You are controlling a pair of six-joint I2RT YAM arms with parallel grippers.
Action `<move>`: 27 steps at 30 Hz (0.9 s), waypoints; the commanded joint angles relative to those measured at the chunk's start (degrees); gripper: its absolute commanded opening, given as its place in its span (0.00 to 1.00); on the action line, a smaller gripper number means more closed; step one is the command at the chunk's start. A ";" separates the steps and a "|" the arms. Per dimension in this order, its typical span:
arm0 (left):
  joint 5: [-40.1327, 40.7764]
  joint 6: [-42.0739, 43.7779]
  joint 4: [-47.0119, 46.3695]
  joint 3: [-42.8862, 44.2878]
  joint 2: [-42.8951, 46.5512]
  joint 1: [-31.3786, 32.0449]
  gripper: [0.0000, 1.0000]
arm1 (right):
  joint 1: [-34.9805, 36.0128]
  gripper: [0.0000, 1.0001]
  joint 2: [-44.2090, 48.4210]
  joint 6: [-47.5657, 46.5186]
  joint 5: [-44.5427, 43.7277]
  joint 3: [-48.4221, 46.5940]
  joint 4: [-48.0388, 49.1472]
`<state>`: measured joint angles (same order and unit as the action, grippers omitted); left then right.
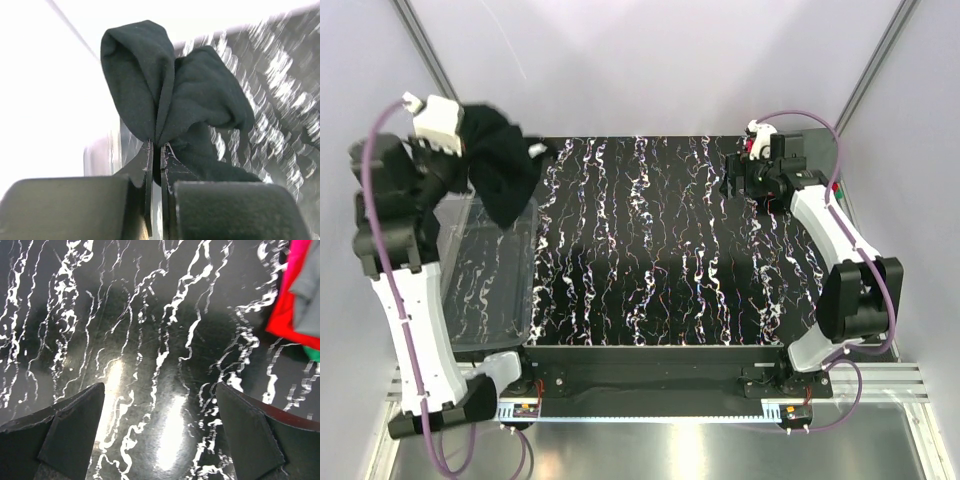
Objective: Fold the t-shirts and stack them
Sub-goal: Grab the tshirt from the pile, then move the tshirt to the center of the board
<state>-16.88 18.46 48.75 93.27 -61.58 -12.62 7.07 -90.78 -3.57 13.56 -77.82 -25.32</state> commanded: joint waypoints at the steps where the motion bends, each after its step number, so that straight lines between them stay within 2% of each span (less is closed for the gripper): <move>1: -12.02 -5.44 -2.70 12.84 -7.12 2.76 0.00 | 0.05 1.00 -1.32 1.81 1.66 -3.91 0.36; 3: -14.40 -7.98 -2.17 19.36 -10.21 7.75 0.00 | 0.14 1.00 -1.94 0.24 1.47 -5.23 0.45; 6: -16.86 -7.48 -2.43 22.73 -14.17 15.31 0.00 | 0.05 1.00 -1.94 -3.01 -1.78 -7.69 0.71; 9: -17.04 -6.68 -2.35 22.57 -17.07 21.91 0.00 | -0.13 1.00 -0.71 -6.96 -2.40 -8.40 0.62; 15: -18.01 -6.77 -2.34 19.41 -21.03 35.44 0.00 | -0.04 0.98 7.10 -11.63 3.13 -2.61 0.10; 18: -19.85 -9.04 -2.69 16.60 -22.79 38.28 0.00 | -0.04 0.94 11.32 -12.86 6.21 1.96 -0.69; 21: -21.70 -12.12 -4.27 13.09 -24.72 38.37 0.00 | -0.04 0.92 14.75 -14.44 6.65 5.65 -1.66; 22: -21.79 -11.96 -4.45 12.29 -25.86 38.37 0.03 | 0.05 0.92 16.15 -15.75 6.57 7.14 -2.01; 23: -20.31 -11.78 -4.54 10.72 -26.65 38.37 0.14 | -0.04 0.92 16.69 -16.55 6.56 7.77 -2.19; 24: -19.25 -11.34 -4.54 10.09 -27.53 38.29 0.29 | -0.04 0.91 17.21 -17.51 6.83 8.38 -2.28; 25: -18.19 -10.73 -4.37 9.56 -29.37 38.03 0.39 | -0.04 0.90 17.83 -18.65 8.57 9.43 -2.45; 27: -13.54 -10.29 -4.37 9.47 -31.31 36.80 0.50 | 0.22 0.88 19.41 -23.83 11.56 10.14 -2.80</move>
<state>-34.52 8.49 48.36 103.28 -90.26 25.76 7.07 -73.73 -20.49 20.47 -68.77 -27.44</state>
